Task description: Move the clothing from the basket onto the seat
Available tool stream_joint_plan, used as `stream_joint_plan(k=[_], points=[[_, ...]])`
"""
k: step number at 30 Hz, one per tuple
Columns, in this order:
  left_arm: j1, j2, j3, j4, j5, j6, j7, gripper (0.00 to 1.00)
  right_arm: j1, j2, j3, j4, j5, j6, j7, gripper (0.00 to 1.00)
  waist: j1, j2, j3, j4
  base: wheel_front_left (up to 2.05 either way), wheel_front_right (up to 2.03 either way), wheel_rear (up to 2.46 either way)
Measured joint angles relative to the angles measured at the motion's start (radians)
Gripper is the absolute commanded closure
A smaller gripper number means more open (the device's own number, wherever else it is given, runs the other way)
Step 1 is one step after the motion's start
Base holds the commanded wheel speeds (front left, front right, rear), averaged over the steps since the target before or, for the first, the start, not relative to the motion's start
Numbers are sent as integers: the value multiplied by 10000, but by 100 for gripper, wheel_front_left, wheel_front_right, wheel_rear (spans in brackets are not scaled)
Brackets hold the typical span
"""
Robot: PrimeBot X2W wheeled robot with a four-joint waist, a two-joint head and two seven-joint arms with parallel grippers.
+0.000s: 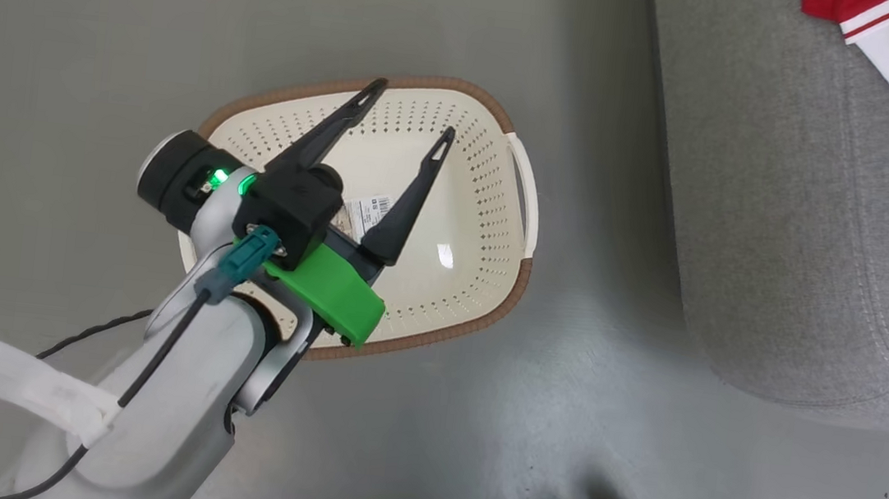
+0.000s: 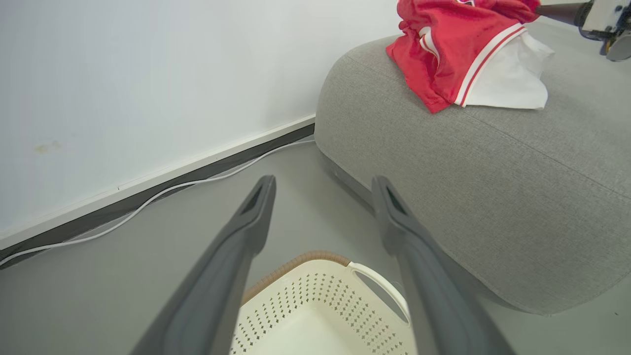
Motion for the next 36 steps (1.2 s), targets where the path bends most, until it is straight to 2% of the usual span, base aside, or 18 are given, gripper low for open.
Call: stream_joint_plan(k=[8, 15, 22, 36], points=[[337, 23, 182, 416, -165, 13, -378, 0, 806, 541, 92, -121, 71, 405, -184, 0, -1, 0, -562, -239, 0, 0, 0], [836, -115, 454, 880, -721, 17, -861, 0, 1120, 583, 341, -554, -209, 625, -188, 0, -1, 0, -1302, -393, 0, 0, 0], [1272, -274, 1028, 1396, -1177, 226, -1344, 0, 1435, 652, 454, -1469, -514, 968, -188, 0, -1, 0, -2201, -381, 0, 0, 0], [2720, -265, 2537, 2330, -1841, 617, -1641, 0, 3069, 1720, 1223, -2142, -1024, 1162, -188, 0, -1, 0, -4085, 194, 0, 0, 0]])
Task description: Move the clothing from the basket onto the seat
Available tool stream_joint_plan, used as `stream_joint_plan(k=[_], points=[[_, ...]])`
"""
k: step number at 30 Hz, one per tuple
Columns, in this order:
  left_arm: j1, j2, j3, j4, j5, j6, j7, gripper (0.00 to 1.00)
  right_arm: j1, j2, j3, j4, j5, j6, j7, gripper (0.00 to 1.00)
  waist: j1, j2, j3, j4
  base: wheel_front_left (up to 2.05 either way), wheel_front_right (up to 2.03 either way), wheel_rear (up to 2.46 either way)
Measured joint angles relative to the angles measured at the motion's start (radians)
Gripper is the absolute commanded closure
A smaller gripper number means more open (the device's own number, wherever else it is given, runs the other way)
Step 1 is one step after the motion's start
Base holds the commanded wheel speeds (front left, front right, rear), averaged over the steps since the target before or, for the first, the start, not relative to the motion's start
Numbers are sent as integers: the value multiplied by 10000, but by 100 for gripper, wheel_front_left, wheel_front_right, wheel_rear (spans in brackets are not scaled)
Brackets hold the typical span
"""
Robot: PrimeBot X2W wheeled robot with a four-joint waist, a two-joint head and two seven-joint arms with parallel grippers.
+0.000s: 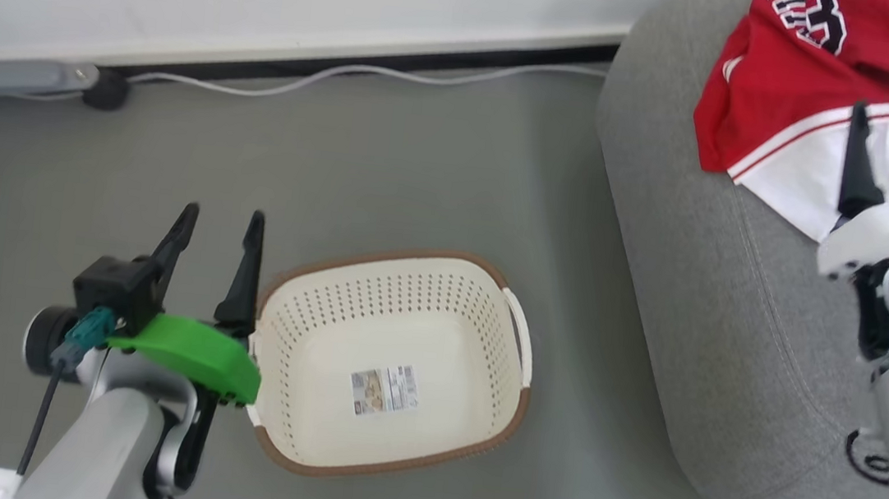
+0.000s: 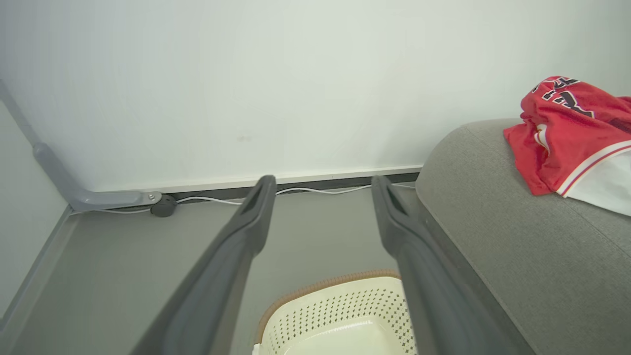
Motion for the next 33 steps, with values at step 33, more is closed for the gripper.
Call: stream_joint_plan(k=[33], points=[[3214, 405, 2596, -627, 173, 224, -96, 0, 3872, 1998, 1384, -2368, -669, -420, 0, 0, 0, 0, -2280, 1130, 0, 0, 0]])
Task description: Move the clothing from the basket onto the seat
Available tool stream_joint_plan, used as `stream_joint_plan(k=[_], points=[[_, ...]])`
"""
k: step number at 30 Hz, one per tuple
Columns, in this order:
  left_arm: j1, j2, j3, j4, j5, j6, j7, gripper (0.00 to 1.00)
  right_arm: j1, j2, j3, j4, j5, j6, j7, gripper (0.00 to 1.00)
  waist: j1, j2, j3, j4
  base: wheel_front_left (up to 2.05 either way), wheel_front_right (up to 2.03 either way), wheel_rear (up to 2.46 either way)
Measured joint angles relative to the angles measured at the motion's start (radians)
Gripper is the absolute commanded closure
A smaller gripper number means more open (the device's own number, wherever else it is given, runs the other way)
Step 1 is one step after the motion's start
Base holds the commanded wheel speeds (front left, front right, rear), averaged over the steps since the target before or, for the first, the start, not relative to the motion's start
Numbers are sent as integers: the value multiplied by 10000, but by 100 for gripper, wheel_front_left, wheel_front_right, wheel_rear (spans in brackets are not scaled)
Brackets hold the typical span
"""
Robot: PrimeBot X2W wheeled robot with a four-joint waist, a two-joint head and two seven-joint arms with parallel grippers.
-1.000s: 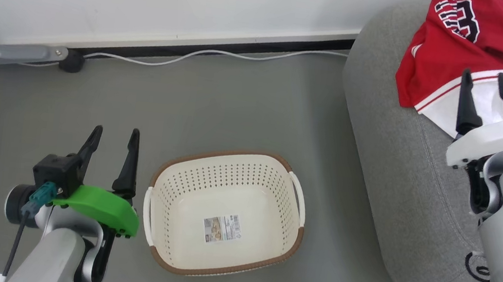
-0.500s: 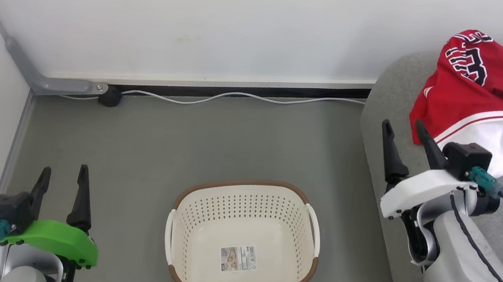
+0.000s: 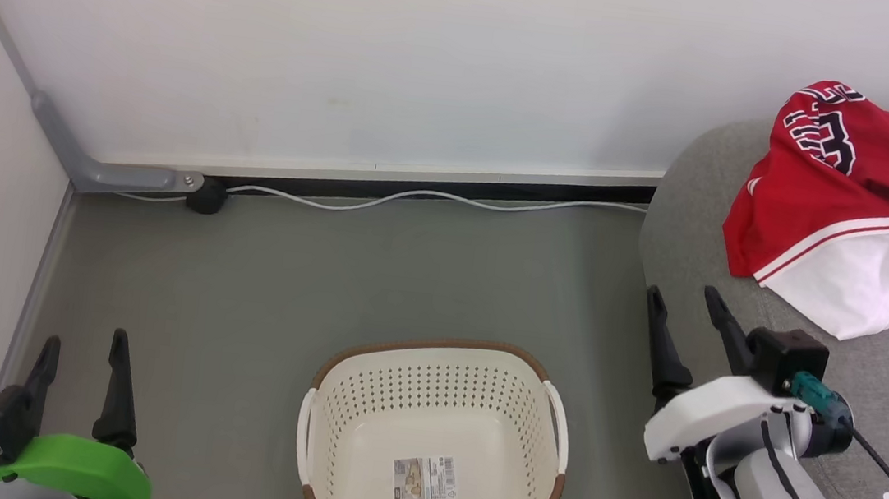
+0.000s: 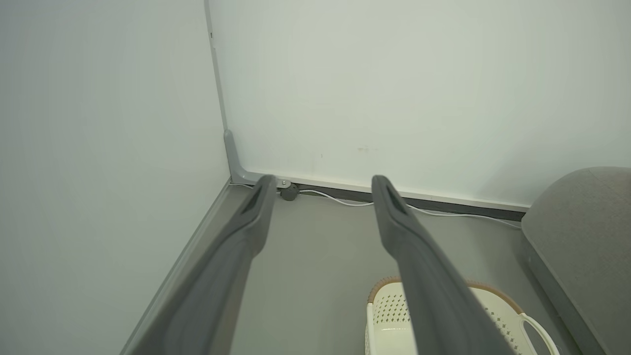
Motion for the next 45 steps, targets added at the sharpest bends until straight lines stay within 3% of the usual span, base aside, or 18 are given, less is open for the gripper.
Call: stream_joint_plan(k=[15, 39, 40, 45], points=[[912, -207, 217, -558, 550, 40, 0, 0, 1279, 75, 2, -748, 2, -318, 0, 0, 0, 0, -155, -101, 0, 0, 0], [1239, -391, 383, -876, 1087, 42, 0, 0, 1708, 86, 29, -1430, -90, -422, 0, 0, 0, 0, -13, -79, 0, 0, 0], [1259, -391, 385, -876, 1093, 42, 0, 100, 1721, 86, 29, -1448, -92, -424, 0, 100, 0, 0, -5, -79, 0, 0, 0], [1317, -669, 245, -479, 1078, 36, 44, 100, 2059, 146, 54, -1095, -65, -403, 13, 100, 0, 0, 3, -79, 0, 0, 0]])
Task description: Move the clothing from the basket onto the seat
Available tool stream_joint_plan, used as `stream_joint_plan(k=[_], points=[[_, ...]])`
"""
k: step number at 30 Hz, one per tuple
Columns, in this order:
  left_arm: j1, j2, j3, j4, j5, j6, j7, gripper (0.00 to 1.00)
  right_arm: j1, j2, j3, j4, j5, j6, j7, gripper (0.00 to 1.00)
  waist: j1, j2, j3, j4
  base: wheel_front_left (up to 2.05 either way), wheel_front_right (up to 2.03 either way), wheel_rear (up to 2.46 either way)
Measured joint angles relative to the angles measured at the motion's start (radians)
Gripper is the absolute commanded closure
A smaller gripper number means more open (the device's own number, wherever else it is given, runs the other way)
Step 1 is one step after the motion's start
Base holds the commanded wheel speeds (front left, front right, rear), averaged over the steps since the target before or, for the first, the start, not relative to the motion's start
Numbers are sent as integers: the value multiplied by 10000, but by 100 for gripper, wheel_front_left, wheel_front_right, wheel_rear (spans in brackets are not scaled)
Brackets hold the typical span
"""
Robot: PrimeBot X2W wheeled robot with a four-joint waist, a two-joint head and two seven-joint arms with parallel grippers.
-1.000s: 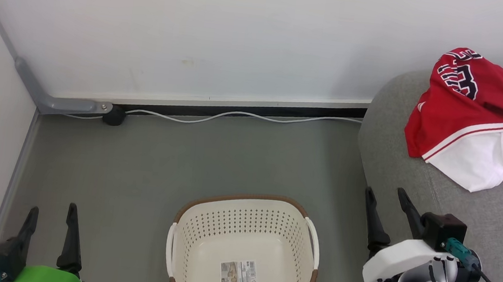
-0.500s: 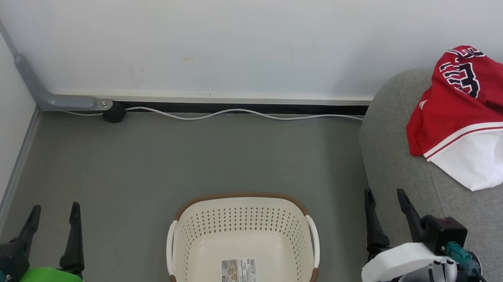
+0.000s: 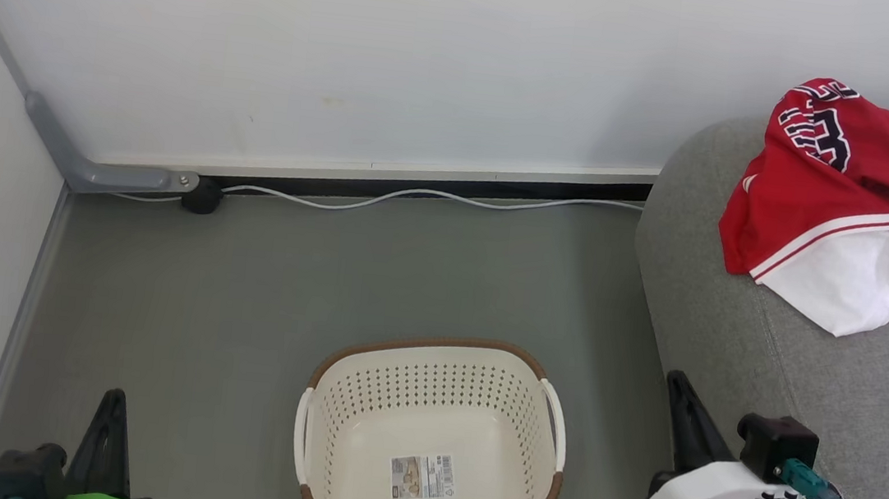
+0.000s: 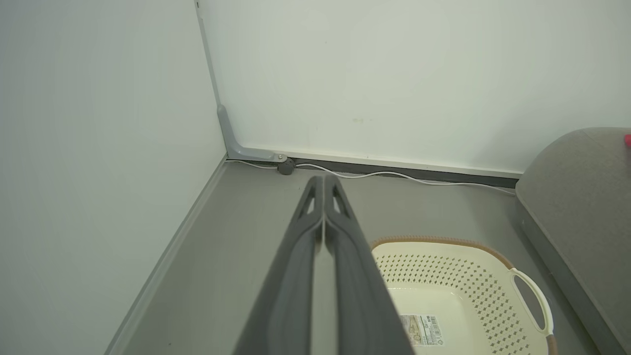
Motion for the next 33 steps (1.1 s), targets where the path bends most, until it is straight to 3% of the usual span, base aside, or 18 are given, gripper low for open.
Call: stream_joint_plan(k=[6, 18, 33], points=[[1, -38, 42, 38, -353, -90, 90, 100, 103, 6, -151, 0, 393, 100, 71, 100, 0, 0, 20, 19, 0, 0, 0], [-16, -213, 316, 155, -2161, -370, 546, 100, 95, 71, -646, -86, 2477, 316, 510, 100, 1, 0, 61, 62, 0, 0, 0], [-263, -370, 639, 314, -3837, -711, 1074, 100, 71, 128, -1254, -153, 4188, 623, 1037, 100, 1, 0, 104, 109, 0, 0, 0]])
